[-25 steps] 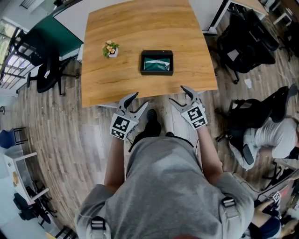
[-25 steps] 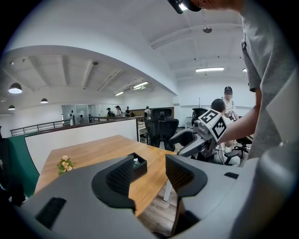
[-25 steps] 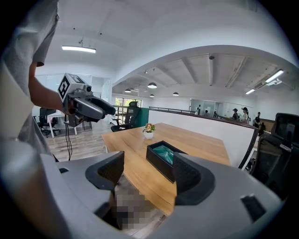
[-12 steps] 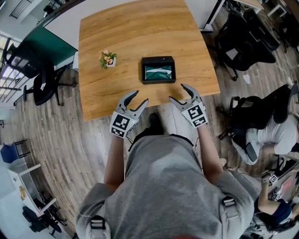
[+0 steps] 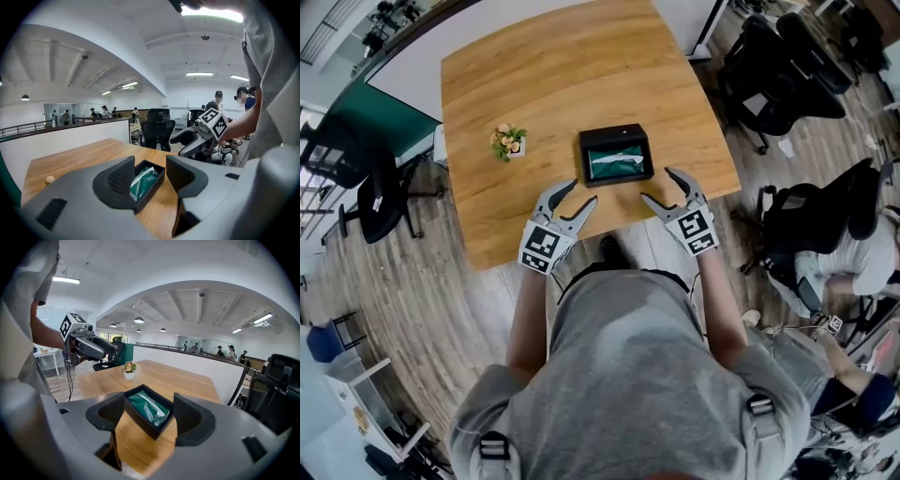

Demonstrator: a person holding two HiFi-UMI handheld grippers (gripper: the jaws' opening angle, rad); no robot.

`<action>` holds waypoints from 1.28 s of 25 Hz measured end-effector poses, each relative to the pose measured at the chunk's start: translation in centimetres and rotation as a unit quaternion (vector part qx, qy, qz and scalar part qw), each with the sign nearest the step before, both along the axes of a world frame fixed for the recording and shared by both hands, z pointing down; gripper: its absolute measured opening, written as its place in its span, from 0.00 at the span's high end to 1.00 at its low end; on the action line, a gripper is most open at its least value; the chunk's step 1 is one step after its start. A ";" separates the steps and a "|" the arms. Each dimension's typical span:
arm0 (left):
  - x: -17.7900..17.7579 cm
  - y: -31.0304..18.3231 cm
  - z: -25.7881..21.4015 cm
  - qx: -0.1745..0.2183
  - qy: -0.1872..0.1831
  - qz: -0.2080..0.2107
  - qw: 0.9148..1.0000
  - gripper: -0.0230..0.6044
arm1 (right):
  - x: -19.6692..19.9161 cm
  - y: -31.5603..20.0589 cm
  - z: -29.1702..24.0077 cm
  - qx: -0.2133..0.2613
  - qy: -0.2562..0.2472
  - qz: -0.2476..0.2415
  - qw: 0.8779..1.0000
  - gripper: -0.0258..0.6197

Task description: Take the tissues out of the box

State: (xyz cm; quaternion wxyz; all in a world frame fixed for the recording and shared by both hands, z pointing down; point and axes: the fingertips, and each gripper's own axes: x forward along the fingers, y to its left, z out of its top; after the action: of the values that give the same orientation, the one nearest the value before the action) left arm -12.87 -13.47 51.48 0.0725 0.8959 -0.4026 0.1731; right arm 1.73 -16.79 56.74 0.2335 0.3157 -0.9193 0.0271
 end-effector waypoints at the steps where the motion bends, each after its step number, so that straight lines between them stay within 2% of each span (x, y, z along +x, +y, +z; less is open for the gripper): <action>1: -0.1 -0.4 0.0 0.001 0.001 0.005 1.000 0.61 | -0.1 -0.3 0.1 0.000 0.002 0.003 1.000 0.44; 9: -2.0 -2.6 0.5 0.003 0.005 0.034 0.999 0.61 | -0.1 -2.4 -0.1 0.010 0.026 0.035 0.999 0.46; 20: -2.8 -2.0 0.7 -0.004 0.015 0.046 0.999 0.61 | 0.3 -1.2 0.5 -0.007 0.053 0.045 0.998 0.46; 25: -3.4 -1.9 0.6 -0.009 0.035 0.039 0.999 0.61 | -0.1 -1.3 0.4 -0.007 0.060 0.032 0.998 0.46; 32: -3.1 -2.0 1.0 -0.013 0.026 0.035 0.999 0.61 | -0.7 -1.9 0.4 -0.006 0.060 0.018 0.998 0.46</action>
State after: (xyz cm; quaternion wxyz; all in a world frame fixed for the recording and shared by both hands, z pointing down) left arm -15.96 -15.50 52.48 0.0890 0.9126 -0.3668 0.1571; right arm 1.06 -18.69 57.17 0.2898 0.3316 -0.8976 0.0181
